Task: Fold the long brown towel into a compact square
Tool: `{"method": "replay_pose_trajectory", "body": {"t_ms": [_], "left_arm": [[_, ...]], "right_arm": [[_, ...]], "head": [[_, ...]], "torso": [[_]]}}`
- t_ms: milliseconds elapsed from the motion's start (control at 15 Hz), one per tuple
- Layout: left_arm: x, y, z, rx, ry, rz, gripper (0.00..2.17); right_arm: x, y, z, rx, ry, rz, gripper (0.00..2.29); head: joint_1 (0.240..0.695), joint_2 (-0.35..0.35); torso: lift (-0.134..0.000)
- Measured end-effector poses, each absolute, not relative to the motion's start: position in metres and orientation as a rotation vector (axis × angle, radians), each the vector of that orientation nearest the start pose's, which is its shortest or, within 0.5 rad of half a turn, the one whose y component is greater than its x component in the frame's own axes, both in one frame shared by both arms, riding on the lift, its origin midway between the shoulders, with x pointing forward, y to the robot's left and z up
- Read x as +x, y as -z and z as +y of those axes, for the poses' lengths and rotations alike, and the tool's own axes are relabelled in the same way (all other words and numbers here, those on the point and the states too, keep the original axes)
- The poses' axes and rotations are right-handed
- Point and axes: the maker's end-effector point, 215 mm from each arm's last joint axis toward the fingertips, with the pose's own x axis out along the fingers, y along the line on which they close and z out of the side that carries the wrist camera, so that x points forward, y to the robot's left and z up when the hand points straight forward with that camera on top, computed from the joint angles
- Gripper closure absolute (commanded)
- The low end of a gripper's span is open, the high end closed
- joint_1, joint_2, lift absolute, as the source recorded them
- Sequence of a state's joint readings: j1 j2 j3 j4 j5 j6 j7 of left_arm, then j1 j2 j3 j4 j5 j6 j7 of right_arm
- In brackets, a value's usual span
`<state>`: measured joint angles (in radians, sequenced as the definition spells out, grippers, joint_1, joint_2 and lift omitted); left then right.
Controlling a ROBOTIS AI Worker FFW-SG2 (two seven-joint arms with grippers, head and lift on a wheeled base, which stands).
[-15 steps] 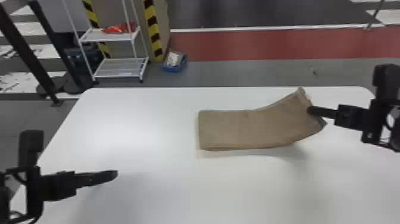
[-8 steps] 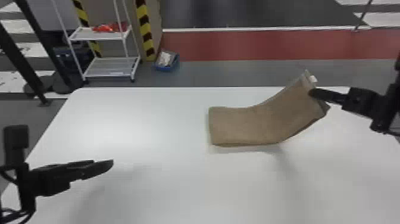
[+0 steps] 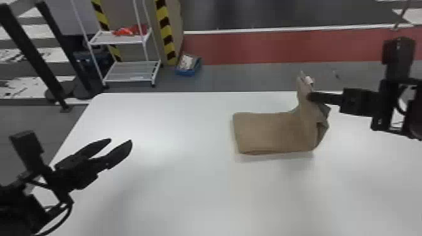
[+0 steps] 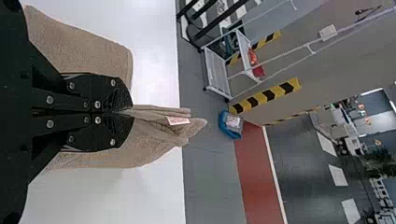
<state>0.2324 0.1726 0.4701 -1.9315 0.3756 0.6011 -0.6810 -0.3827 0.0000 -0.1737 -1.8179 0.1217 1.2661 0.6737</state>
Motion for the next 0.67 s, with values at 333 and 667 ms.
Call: {"method": "replay_pose_trajectory", "body": {"t_ms": [333,667], "left_arm": [[0.484,0.369,0.341,-0.251,0.329,0.259,0.12],[0.481,0.373,0.343,-0.251,0.330,0.270,0.12]], "right_arm": [[0.604,0.320,-0.151,0.155,-0.495,0.620,1.62],[0.610,0.331,-0.116,0.088,-0.561,0.601,1.62]], "head": [[0.695,0.183],[0.695,0.222]], "torso": [[-0.125],[-0.125]]}}
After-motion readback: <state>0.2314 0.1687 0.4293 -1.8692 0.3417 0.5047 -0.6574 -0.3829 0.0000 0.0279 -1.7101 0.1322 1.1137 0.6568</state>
